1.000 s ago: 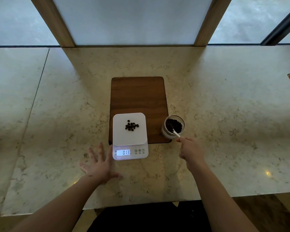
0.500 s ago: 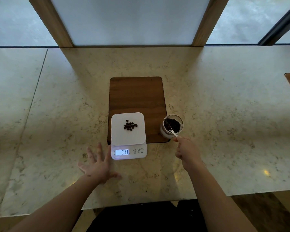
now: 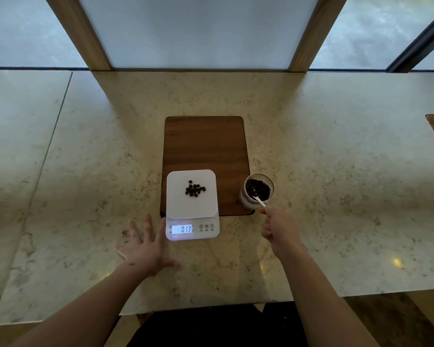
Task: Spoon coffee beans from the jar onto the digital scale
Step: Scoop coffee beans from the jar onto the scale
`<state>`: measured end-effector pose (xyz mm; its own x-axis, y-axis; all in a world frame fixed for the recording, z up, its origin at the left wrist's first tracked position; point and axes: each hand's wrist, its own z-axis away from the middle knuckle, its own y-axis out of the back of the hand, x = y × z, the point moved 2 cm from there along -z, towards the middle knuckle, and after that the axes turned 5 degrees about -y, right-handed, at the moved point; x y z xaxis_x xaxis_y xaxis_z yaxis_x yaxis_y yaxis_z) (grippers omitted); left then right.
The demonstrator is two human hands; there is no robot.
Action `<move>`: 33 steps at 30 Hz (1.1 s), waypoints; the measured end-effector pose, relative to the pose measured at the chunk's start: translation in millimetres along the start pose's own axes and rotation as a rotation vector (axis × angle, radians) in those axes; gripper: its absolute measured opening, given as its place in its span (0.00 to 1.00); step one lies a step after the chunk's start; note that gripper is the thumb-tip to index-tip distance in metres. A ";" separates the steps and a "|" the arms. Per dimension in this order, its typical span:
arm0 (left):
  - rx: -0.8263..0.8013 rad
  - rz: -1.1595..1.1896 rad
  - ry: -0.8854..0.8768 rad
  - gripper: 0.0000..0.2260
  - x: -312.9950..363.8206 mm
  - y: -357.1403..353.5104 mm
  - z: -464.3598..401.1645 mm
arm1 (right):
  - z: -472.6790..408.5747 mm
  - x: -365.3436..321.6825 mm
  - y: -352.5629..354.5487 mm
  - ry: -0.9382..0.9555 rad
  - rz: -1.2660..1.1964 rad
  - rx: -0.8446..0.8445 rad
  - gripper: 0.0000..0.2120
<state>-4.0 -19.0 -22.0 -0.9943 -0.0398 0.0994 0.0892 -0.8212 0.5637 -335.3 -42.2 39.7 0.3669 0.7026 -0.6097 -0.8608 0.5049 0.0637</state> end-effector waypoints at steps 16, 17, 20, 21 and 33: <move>-0.015 -0.019 0.005 0.62 2.9 3.1 4.0 | 3.9 -0.6 2.1 0.040 0.011 -0.031 0.14; -0.014 -0.014 0.005 0.63 2.8 3.5 4.0 | 3.6 -0.6 2.3 0.041 0.013 -0.030 0.14; -0.011 -0.007 -0.001 0.63 2.8 3.5 4.6 | 2.0 0.3 3.6 0.040 0.016 -0.022 0.13; -0.011 -0.006 -0.002 0.63 2.8 3.6 4.8 | 1.8 0.4 3.9 0.042 0.019 -0.018 0.13; -0.015 0.002 0.000 0.62 2.0 3.2 3.6 | 11.2 -25.4 3.3 0.658 0.973 0.322 0.16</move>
<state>-5.4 -19.7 -17.0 -0.9941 -0.0420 0.1003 0.0907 -0.8293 0.5515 -343.5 -52.8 64.3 -0.7122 0.5160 -0.4760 -0.5154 0.0761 0.8536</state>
